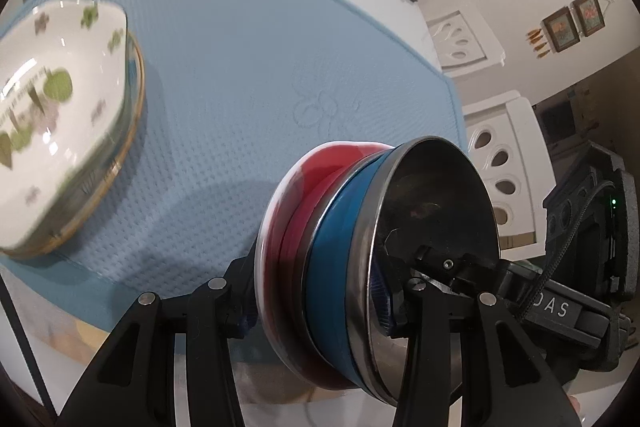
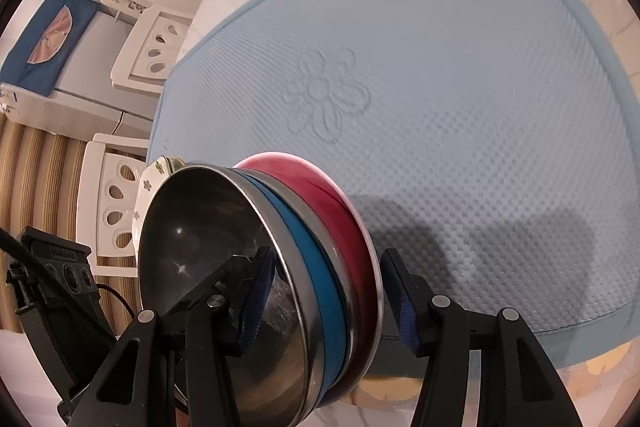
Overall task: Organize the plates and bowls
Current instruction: 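Carry the bowl stack onto the leaf plate stack and release it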
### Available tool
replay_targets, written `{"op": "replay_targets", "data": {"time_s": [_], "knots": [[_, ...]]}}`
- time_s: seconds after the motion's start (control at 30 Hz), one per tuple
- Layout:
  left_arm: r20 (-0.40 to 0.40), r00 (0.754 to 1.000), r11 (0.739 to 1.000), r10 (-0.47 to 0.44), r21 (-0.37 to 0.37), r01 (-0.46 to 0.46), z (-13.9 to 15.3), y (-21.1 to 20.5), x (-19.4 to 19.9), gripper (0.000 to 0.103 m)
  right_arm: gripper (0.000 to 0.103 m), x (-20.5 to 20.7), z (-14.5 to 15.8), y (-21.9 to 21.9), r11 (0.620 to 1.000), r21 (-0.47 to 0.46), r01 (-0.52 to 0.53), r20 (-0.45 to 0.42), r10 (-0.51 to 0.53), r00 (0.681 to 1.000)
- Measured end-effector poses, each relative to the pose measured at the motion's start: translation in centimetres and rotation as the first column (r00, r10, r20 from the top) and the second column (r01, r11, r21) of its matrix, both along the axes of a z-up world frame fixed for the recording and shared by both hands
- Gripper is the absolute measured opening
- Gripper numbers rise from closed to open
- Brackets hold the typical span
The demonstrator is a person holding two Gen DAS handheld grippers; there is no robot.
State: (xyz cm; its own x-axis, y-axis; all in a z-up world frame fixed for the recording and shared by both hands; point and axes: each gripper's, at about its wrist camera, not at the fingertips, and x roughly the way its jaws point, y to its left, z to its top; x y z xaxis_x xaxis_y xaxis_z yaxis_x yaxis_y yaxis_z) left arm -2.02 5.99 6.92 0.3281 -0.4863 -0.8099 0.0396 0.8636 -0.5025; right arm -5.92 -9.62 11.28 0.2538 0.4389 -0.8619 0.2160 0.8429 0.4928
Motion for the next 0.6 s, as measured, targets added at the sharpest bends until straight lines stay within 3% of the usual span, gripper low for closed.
{"op": "replay_targets", "data": {"time_s": [0.17, 0.37, 0.5, 0.6], "knots": [[0.074, 0.997, 1.0, 0.007, 0.017, -0.008, 3.3, 2.0, 0.5, 0.041, 0.054, 0.8, 2.8, 1.7, 1.0, 0.011, -0.001, 0.044, 0.001, 0.999], [0.126, 0.992, 1.0, 0.029, 0.008, -0.03, 6.4, 7.5, 1.3, 0.041, 0.054, 2.4, 6.7, 7.7, 0.999, -0.025, -0.038, 0.132, 0.041, 0.99], [0.137, 0.99, 0.999, 0.028, 0.03, -0.032, 7.2, 12.0, 2.5, 0.041, 0.054, 3.8, 7.5, 13.2, 0.999, -0.017, -0.05, 0.144, 0.052, 0.988], [0.123, 0.992, 0.999, 0.031, 0.035, -0.036, 6.2, 16.1, 3.4, 0.041, 0.054, 5.1, 7.0, 17.1, 0.998, -0.014, -0.069, 0.132, 0.07, 0.989]]}}
